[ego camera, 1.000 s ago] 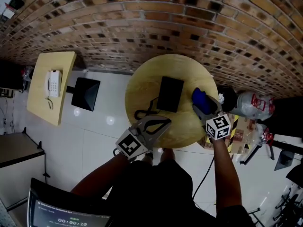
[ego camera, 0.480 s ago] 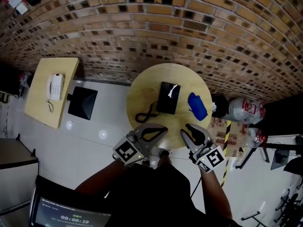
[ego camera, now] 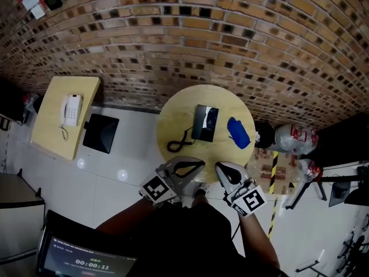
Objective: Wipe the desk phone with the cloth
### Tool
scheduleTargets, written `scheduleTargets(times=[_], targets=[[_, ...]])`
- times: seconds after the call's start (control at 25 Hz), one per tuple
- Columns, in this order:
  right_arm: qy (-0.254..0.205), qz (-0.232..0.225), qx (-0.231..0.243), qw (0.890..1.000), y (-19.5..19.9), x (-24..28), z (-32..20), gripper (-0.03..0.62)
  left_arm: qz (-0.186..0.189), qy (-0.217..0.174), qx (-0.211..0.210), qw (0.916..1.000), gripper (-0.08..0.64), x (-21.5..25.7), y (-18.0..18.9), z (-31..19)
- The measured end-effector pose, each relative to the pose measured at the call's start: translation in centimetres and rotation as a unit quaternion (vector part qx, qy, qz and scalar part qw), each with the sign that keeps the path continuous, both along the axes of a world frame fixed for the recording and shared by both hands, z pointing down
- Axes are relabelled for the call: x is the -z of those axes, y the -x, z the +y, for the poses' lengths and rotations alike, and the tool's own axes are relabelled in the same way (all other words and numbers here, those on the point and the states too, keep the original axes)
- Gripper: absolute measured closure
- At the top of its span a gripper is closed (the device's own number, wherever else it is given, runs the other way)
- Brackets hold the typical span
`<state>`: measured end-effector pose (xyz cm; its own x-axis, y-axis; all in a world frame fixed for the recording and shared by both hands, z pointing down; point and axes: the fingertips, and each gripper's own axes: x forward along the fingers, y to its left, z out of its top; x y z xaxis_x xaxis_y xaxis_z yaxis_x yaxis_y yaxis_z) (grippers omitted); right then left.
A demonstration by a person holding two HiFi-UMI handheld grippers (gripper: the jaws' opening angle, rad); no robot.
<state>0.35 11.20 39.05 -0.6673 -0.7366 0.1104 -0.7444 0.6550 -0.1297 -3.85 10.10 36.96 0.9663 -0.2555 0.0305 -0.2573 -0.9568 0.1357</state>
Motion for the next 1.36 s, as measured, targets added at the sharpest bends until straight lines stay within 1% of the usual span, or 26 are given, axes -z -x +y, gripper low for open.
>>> scheduleTargets(times=[0.28,0.52,0.8,0.96,1.36], targets=[[-0.003,0.000,0.002,1.000,1.8,0.8,0.6,0.592,0.000,-0.006,-0.003,1.0000,0.559,0.6,0.7,0.4],[-0.003,0.004,-0.005,1.000,1.8,0.8,0.3,0.592,0.001,-0.014,-0.006,0.9999,0.558,0.2,0.6,0.2],[-0.004,-0.006,0.003,1.000,2.4,1.1,-0.5,0.592,0.003,-0.018,-0.004,0.9998,0.559,0.6,1.1,-0.1],[-0.009,-0.006,0.005,1.000,1.9,0.8,-1.1,0.592,-0.003,-0.019,-0.006,0.9998,0.558,0.0,0.5,-0.8],[0.002,0.001,-0.004,1.000,1.9,1.8,0.2,0.592,-0.001,-0.011,-0.018,0.9998,0.559,1.4,0.4,0.4]])
